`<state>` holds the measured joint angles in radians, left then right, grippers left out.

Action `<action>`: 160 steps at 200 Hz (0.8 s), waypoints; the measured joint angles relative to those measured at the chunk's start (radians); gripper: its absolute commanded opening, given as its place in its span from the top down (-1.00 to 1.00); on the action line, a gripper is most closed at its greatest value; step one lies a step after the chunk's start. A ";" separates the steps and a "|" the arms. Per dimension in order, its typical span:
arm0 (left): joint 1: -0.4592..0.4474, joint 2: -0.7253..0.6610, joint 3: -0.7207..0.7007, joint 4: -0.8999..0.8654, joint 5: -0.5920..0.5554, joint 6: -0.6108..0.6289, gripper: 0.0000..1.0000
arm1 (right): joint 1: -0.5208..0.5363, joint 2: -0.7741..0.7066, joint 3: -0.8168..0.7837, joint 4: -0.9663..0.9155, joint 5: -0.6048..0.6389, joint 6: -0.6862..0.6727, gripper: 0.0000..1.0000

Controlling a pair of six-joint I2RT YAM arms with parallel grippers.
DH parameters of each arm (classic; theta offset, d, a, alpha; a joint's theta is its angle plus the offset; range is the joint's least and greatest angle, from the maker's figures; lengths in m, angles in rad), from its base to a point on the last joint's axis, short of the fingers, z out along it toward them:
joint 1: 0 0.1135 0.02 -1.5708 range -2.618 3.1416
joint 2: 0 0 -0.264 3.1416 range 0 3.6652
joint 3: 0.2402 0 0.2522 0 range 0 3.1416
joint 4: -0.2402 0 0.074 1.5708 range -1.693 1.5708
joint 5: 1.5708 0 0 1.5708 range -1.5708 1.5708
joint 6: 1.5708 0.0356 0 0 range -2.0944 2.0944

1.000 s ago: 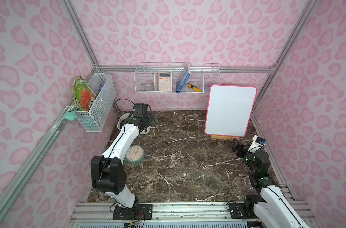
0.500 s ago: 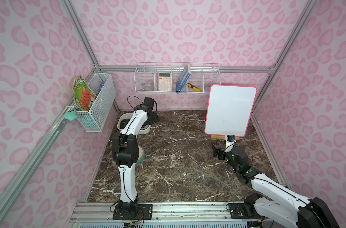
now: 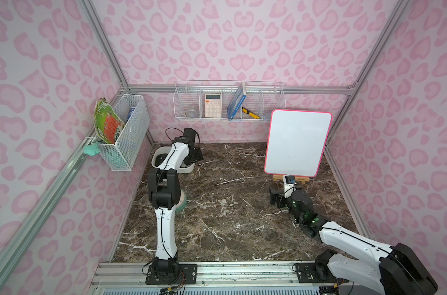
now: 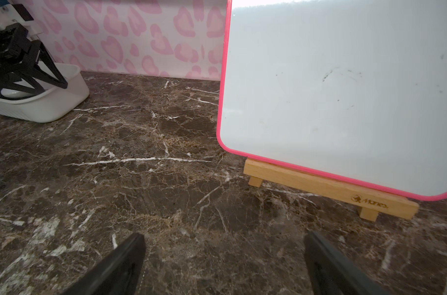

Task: Take out the mouse from the storage box
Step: Move the storage box to the center of the board.

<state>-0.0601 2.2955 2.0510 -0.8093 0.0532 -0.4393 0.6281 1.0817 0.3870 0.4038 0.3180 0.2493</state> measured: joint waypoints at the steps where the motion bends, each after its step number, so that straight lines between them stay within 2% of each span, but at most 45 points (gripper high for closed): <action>1: 0.001 0.001 0.000 0.000 0.002 0.000 0.00 | 0.000 0.000 0.000 0.000 0.001 0.000 -0.98; 42: -0.013 0.035 0.029 0.014 0.052 0.005 0.16 | 0.003 0.001 -0.008 0.022 0.040 -0.003 -0.97; 91: -0.109 0.030 0.014 0.012 0.065 0.028 0.35 | 0.003 -0.011 -0.021 0.035 0.089 -0.003 -0.96; 117: -0.156 -0.024 -0.071 0.025 0.064 0.027 0.37 | 0.003 -0.026 -0.029 0.036 0.114 -0.002 -0.96; 160: -0.253 -0.179 -0.319 0.107 0.073 0.021 0.33 | 0.003 -0.030 -0.031 0.038 0.150 0.003 -0.95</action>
<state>-0.3130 2.1162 1.7321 -0.7021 0.1261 -0.4179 0.6308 1.0519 0.3565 0.4419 0.4675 0.2520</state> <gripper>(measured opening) 0.339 0.978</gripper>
